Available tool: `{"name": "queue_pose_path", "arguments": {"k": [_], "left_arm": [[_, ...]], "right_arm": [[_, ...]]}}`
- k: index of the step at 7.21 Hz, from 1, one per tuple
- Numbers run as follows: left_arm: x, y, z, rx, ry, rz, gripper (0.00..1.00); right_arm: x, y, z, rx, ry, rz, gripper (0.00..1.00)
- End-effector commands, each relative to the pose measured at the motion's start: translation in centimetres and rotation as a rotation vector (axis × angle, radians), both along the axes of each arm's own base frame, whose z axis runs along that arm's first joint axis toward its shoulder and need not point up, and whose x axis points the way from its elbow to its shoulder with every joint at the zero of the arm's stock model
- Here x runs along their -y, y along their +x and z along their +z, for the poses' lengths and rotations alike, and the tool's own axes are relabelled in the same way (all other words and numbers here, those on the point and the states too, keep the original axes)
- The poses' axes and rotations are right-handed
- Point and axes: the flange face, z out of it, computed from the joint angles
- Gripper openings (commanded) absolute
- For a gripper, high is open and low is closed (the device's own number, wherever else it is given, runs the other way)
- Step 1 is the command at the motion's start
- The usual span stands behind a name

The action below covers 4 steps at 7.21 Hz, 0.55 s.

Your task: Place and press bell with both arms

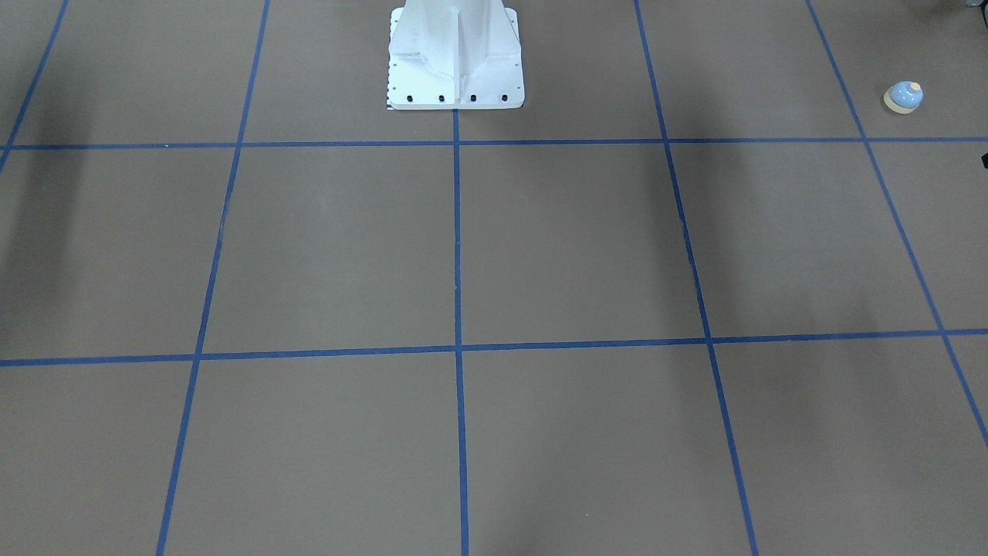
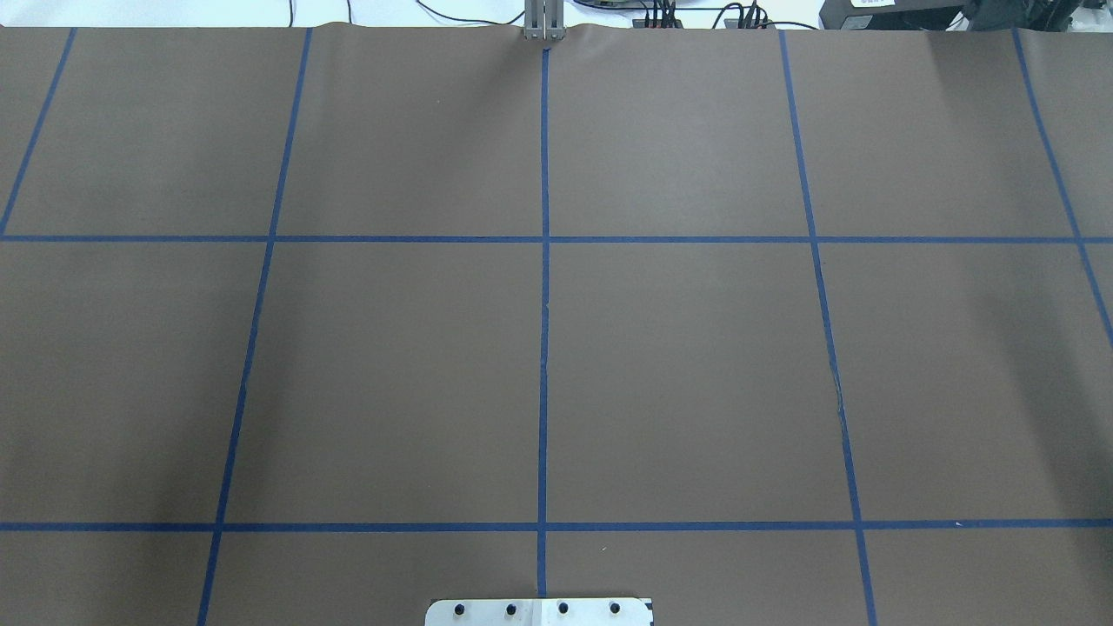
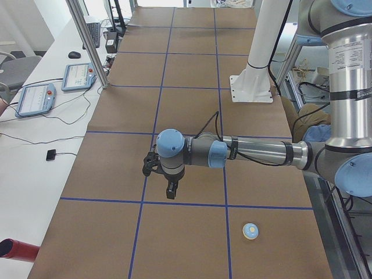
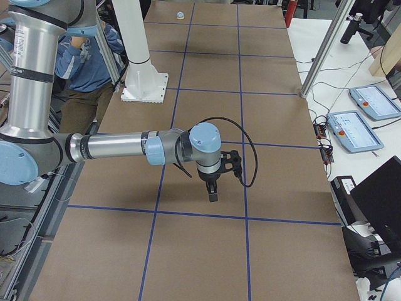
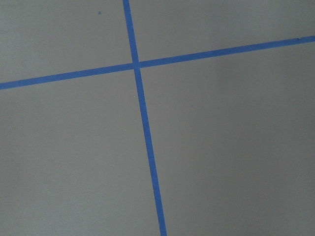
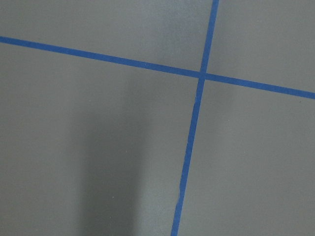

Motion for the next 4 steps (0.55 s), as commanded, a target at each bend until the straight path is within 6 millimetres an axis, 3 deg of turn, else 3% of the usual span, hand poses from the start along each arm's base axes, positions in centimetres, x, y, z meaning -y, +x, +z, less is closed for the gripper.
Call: {"name": "queue_pose_path", "arguments": {"k": [1, 4], "left_arm": [[-0.02, 0.07, -0.55, -0.004, 0.016, 0.002, 1.0], [-0.43, -0.03, -1.24, -0.001, 0.028, -0.003, 1.0]], "right_arm": [[-0.22, 0.37, 0.09, 0.001, -0.006, 0.009, 1.0], [-0.28, 0.37, 0.15, 0.001, -0.006, 0.009, 1.0]]}}
